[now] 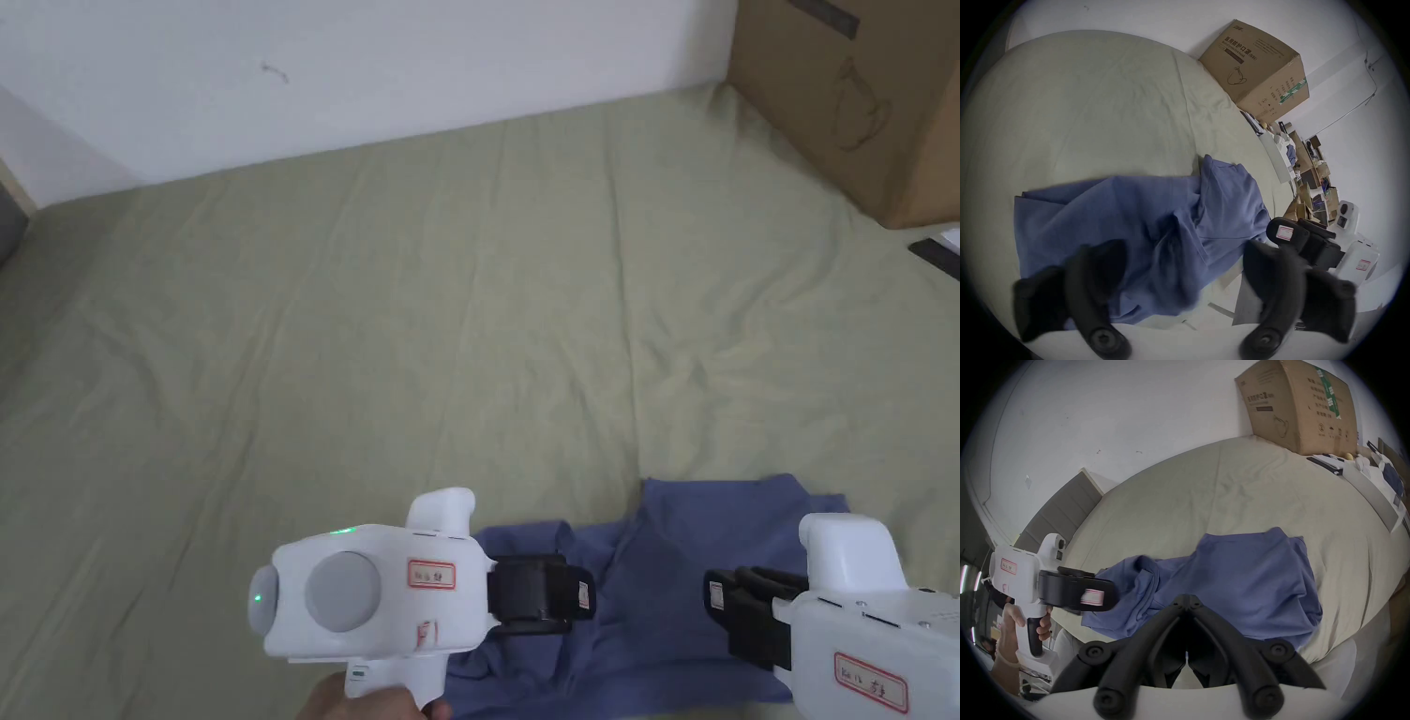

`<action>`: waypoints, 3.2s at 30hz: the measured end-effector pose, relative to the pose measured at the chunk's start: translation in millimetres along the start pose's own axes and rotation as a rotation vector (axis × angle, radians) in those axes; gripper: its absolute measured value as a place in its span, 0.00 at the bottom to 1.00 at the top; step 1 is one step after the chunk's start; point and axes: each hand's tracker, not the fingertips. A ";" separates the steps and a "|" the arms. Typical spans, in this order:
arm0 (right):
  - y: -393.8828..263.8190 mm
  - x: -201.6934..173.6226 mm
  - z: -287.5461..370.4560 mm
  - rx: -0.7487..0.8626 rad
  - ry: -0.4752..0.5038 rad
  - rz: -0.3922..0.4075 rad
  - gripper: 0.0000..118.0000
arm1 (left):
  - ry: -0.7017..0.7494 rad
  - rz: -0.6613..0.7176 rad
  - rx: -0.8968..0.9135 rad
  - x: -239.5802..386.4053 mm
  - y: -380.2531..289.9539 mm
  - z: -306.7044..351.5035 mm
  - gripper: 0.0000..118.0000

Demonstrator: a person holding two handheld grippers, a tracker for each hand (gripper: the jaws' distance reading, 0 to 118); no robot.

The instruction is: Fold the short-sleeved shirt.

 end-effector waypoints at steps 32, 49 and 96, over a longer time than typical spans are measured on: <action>5.6 -18.4 25.5 0.105 -0.102 0.096 0.00 | -0.124 -0.005 -0.153 21.9 -25.2 -72.7 0.00; 10.7 -46.7 14.2 0.048 -0.113 0.174 0.00 | -0.185 0.429 0.253 -154.7 -54.7 97.4 0.95; -2.9 -74.9 15.1 0.015 -0.095 0.178 0.00 | 0.236 0.373 0.153 -159.9 -24.2 207.8 0.10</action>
